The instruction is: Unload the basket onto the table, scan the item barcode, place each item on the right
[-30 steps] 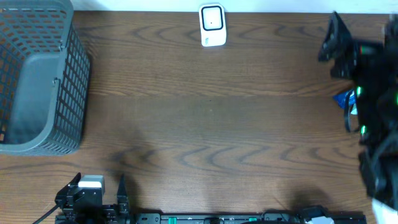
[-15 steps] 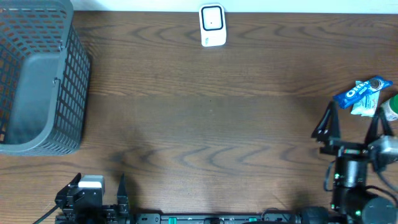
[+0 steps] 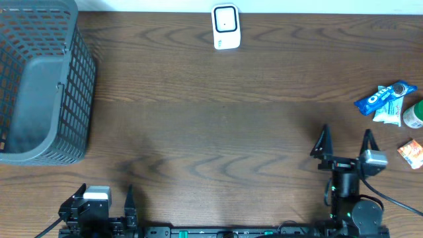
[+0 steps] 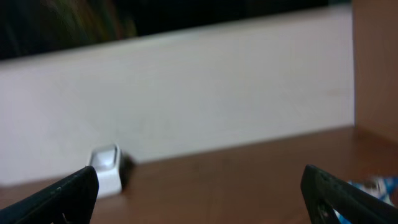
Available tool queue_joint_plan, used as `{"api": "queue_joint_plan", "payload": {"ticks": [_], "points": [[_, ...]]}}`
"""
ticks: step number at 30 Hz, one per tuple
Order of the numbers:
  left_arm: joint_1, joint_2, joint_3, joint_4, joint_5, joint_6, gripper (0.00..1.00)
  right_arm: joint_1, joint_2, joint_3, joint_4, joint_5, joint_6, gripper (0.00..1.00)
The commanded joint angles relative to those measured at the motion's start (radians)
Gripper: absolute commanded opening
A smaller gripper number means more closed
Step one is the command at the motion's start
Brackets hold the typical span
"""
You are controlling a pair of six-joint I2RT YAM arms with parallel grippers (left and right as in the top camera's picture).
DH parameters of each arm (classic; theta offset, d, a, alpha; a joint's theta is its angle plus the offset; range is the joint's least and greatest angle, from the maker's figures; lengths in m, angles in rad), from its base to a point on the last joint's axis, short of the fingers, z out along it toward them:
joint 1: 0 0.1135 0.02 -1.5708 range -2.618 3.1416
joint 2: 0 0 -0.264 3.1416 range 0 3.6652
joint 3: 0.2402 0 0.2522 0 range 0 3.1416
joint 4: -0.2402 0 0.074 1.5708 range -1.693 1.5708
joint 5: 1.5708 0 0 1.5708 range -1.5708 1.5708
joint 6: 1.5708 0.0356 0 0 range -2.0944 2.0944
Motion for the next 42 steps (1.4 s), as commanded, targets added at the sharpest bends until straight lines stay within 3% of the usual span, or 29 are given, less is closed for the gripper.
{"api": "queue_joint_plan", "payload": {"ticks": [1, 8, 35, 42], "points": [[0.003, -0.006, 0.001, -0.002, 0.012, 0.009, 0.98, -0.012, -0.010, -0.045, -0.042, 0.040, -0.008, 0.99], [0.003, -0.006, 0.000, -0.002, 0.012, 0.009, 0.98, -0.012, -0.010, -0.077, -0.158, 0.058, -0.010, 0.99], [0.003, -0.006, -0.001, 0.000, 0.016, 0.007, 0.98, -0.012, -0.009, -0.077, -0.154, 0.050, -0.019, 0.99], [-0.008, -0.007, -0.231, 0.451, 0.065, 0.005, 0.98, -0.012, -0.009, -0.077, -0.154, 0.050, -0.019, 0.99]]}}
